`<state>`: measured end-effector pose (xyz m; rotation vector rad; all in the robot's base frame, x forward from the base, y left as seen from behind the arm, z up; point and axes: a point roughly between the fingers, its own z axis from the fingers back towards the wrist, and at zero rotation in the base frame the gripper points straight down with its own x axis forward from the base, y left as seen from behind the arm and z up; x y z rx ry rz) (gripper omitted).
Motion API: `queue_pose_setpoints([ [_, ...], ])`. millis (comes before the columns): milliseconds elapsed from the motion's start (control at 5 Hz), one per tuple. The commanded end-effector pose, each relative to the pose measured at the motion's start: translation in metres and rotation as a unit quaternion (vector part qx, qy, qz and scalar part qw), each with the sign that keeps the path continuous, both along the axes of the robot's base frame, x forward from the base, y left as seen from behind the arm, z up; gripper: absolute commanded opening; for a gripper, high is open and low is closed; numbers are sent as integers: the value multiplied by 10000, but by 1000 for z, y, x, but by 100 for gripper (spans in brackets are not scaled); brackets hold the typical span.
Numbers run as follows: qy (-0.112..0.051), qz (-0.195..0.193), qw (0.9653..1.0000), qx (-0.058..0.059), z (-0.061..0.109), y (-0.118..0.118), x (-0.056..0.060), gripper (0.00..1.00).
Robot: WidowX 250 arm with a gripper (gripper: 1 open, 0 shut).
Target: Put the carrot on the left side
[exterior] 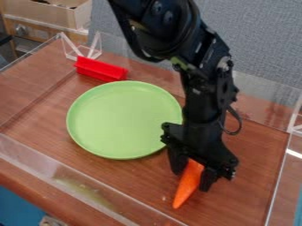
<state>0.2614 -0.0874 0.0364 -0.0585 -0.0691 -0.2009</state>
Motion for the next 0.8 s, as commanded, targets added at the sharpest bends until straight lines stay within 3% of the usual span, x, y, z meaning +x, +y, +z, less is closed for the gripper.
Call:
queue_pose_setpoints([
  [0, -270, -65, 9996, -26, 13, -3, 5, 0],
  [200, -313, -85, 9995, -8, 12, -3, 6, 100],
  [400, -296, -61, 9995, -12, 8, -1, 7, 0],
  [600, -400, 38, 9992, -8, 29, 8, 9, 0],
])
